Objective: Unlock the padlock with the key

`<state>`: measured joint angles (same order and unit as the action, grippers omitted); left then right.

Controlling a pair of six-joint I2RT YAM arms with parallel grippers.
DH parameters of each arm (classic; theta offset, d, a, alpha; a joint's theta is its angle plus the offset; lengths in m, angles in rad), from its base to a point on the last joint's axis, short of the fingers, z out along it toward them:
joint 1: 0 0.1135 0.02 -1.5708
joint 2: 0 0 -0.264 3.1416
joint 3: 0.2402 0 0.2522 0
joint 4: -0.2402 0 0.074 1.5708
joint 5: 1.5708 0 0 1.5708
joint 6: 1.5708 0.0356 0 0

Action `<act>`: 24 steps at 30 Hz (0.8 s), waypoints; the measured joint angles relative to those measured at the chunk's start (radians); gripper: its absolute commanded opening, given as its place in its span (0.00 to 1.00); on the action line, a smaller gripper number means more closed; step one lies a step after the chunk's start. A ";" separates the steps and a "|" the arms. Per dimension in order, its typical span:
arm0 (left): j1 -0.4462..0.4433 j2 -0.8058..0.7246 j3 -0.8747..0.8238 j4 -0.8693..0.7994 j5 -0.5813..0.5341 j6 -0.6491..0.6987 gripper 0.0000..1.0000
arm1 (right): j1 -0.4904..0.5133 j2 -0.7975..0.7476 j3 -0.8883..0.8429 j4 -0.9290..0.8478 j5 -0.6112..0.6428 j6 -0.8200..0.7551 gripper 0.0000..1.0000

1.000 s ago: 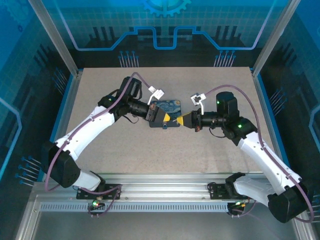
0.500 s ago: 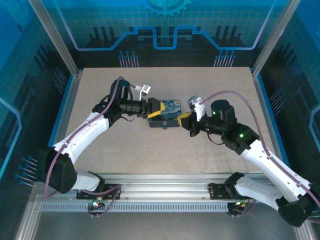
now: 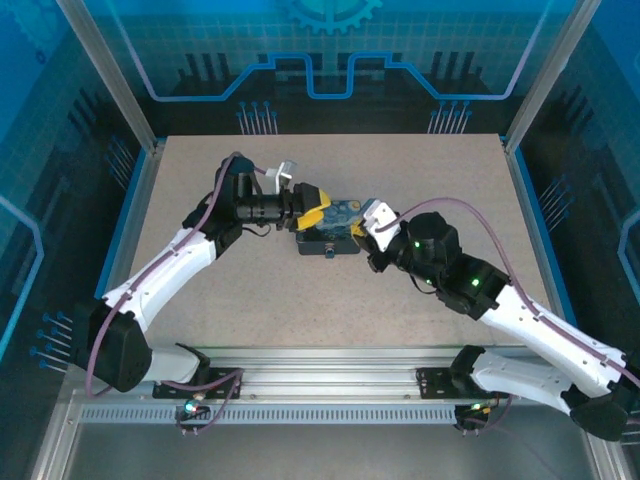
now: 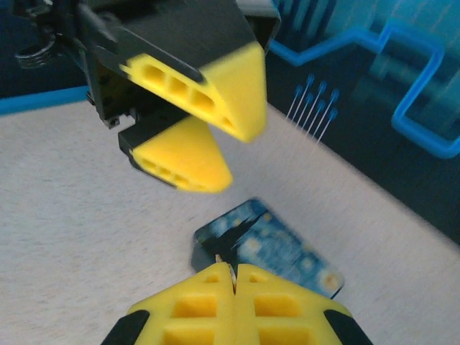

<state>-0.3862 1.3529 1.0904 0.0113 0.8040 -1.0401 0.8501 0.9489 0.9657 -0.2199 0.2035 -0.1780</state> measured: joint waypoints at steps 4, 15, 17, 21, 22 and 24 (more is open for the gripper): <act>-0.002 0.000 0.000 0.070 0.001 -0.094 0.59 | 0.063 -0.001 -0.033 0.118 0.101 -0.186 0.00; -0.067 0.045 0.052 0.260 0.029 -0.310 0.52 | 0.103 0.035 -0.038 0.273 0.229 -0.498 0.00; -0.077 0.047 0.060 0.281 0.032 -0.331 0.50 | 0.109 0.043 -0.038 0.287 0.241 -0.523 0.00; -0.087 0.049 0.065 0.309 0.040 -0.359 0.47 | 0.118 0.048 -0.038 0.305 0.257 -0.557 0.00; -0.087 0.049 0.065 0.312 0.041 -0.366 0.46 | 0.118 0.048 -0.038 0.311 0.261 -0.562 0.00; -0.087 0.049 0.065 0.316 0.042 -0.372 0.43 | 0.118 0.048 -0.038 0.319 0.265 -0.569 0.00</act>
<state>-0.4728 1.4017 1.1553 0.3271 0.8459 -1.4124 0.9684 0.9974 0.9279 0.0986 0.4686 -0.7467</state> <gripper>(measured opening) 0.458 0.058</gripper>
